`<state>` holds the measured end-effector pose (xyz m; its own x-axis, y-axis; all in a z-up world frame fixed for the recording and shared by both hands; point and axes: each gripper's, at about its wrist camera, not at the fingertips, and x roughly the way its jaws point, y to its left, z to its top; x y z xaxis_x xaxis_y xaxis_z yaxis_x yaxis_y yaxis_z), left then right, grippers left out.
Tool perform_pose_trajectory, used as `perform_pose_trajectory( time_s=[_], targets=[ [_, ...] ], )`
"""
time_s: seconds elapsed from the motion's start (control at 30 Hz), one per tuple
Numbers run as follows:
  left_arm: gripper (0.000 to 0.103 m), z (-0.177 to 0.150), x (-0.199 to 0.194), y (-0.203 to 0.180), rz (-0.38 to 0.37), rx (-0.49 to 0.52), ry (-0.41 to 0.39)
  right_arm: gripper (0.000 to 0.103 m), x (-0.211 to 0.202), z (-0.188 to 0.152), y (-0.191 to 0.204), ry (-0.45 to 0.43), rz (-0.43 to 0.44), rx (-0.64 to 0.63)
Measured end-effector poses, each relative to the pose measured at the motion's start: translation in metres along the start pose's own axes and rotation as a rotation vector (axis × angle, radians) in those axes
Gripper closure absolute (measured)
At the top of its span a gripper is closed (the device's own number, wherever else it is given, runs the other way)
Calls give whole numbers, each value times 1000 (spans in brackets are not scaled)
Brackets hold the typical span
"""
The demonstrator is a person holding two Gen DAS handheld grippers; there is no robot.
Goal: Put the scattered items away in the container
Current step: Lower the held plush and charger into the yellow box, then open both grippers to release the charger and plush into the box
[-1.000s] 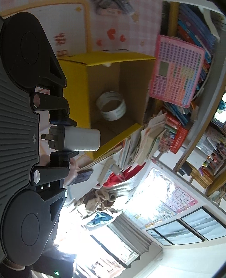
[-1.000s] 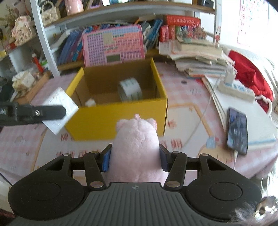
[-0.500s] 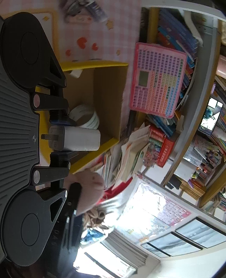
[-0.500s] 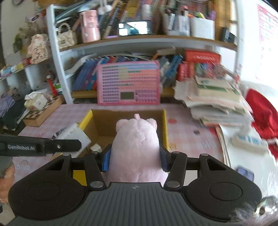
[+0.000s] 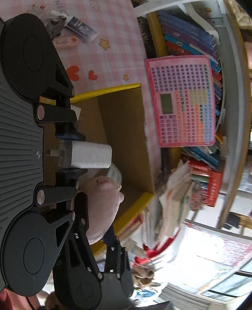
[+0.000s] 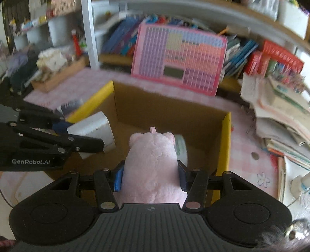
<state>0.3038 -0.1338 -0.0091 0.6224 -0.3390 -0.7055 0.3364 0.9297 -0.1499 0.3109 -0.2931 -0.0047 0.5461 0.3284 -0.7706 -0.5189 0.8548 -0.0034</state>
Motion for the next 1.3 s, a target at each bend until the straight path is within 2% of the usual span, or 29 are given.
perform_pose_trajectory(
  time_s=[0.1, 0.23, 0.4, 0.63, 0.83, 1.03, 1.23, 1.3],
  targets=[
    [77, 0, 12, 1, 0, 2, 34, 52, 15, 1, -1, 52, 45, -22],
    [78, 0, 19, -7, 11, 71, 58, 52, 34, -1, 2, 124, 92, -47],
    [78, 2, 27, -10, 14, 83, 86, 51, 48, -4, -7, 191, 140, 34],
    [79, 4, 32, -7, -17, 54, 101, 47, 49, -7, -10, 198, 131, 64],
    [75, 5, 25, -7, -19, 30, 76, 42, 45, -7, -11, 173, 122, 56],
    [63, 6, 1, -9, -10, 2, 10, 40, 26, -4, -13, 120, 125, 68],
    [47, 2, -24, -8, 14, -21, -57, 28, -1, -2, -12, 49, 100, 65],
    [36, 0, -33, -8, 31, -29, -82, 25, -9, -3, -13, 23, 80, 69]
  ],
)
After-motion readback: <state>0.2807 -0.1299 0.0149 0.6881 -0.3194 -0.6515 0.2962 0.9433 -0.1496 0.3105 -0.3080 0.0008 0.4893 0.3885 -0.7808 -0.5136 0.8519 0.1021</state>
